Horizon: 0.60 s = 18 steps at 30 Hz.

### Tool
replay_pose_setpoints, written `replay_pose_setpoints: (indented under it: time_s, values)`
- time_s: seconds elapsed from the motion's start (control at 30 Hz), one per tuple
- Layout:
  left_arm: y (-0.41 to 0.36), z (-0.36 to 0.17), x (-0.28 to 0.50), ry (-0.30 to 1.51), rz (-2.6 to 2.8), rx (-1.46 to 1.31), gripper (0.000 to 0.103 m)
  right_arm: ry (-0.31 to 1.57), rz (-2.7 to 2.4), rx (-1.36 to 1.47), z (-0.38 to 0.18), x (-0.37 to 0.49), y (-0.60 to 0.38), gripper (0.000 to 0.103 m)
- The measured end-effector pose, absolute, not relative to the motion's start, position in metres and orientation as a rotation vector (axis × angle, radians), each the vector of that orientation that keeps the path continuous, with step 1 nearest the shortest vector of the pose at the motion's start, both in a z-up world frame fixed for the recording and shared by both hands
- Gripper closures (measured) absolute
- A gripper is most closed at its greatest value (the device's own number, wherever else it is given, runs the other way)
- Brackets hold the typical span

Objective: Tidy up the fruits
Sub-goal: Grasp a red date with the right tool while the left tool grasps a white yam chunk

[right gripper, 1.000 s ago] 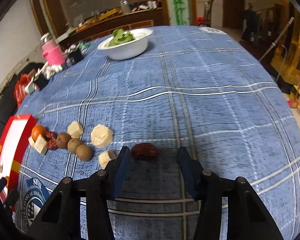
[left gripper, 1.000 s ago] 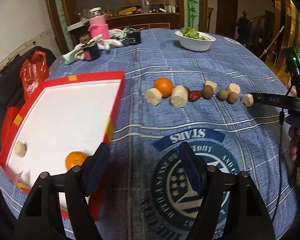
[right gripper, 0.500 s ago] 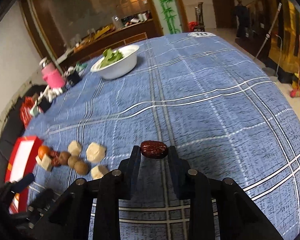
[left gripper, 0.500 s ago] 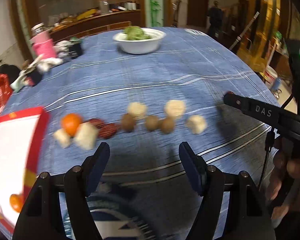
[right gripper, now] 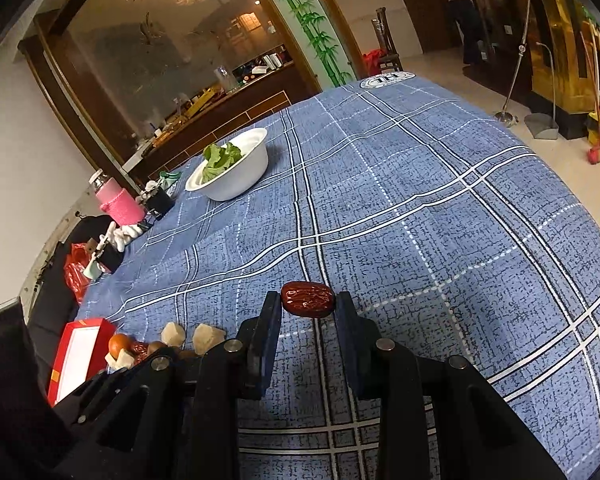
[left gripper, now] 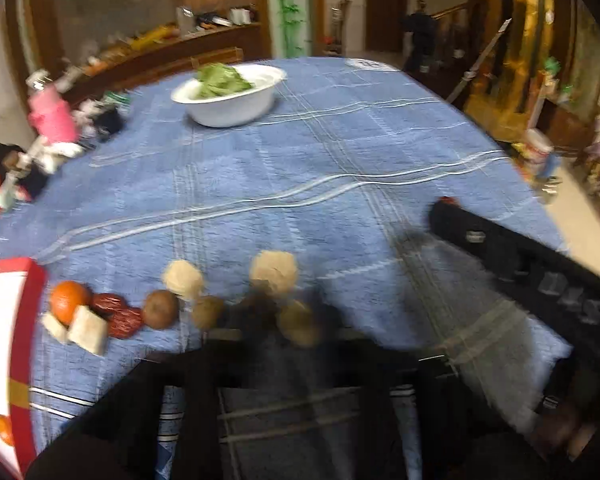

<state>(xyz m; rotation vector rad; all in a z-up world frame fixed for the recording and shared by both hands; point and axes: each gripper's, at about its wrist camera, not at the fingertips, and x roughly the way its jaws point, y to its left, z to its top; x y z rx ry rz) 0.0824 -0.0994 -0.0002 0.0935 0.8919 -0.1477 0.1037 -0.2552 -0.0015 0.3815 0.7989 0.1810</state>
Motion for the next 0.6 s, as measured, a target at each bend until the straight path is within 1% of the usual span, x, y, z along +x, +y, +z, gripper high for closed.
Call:
replay_pose_setpoints:
  time_s: [0.1, 0.23, 0.3, 0.43, 0.47, 0.5, 0.53, 0.6]
  values:
    - [-0.097, -0.002, 0.073, 0.878, -0.144, 0.13, 0.097, 0.799, 0.179, 0.383, -0.002, 0.103, -0.255, 0.074]
    - [-0.082, -0.007, 0.066, 0.884, -0.164, 0.095, 0.097, 0.793, 0.171, 0.37, -0.002, 0.103, -0.253, 0.074]
    - [-0.072, -0.007, 0.063, 0.874, -0.161, 0.093, 0.09, 0.791, 0.176, 0.373, -0.002, 0.103, -0.252, 0.074]
    - [-0.063, -0.006, 0.058, 0.866, -0.175, 0.075, 0.09, 0.781, 0.18, 0.377, 0.0, 0.101, -0.254, 0.074]
    - [-0.065, -0.006, 0.056, 0.874, -0.187, 0.081, 0.088, 0.781, 0.184, 0.379, 0.0, 0.101, -0.254, 0.074]
    - [-0.068, -0.006, 0.056, 0.88, -0.204, 0.08, 0.081, 0.781, 0.186, 0.38, 0.0, 0.101, -0.254, 0.074]
    - [-0.071, -0.007, 0.055, 0.884, -0.219, 0.081, 0.077, 0.779, 0.19, 0.379, 0.001, 0.1, -0.253, 0.074]
    - [-0.082, -0.004, 0.055, 0.873, -0.239, 0.103, 0.059, 0.779, 0.196, 0.382, 0.001, 0.1, -0.253, 0.074]
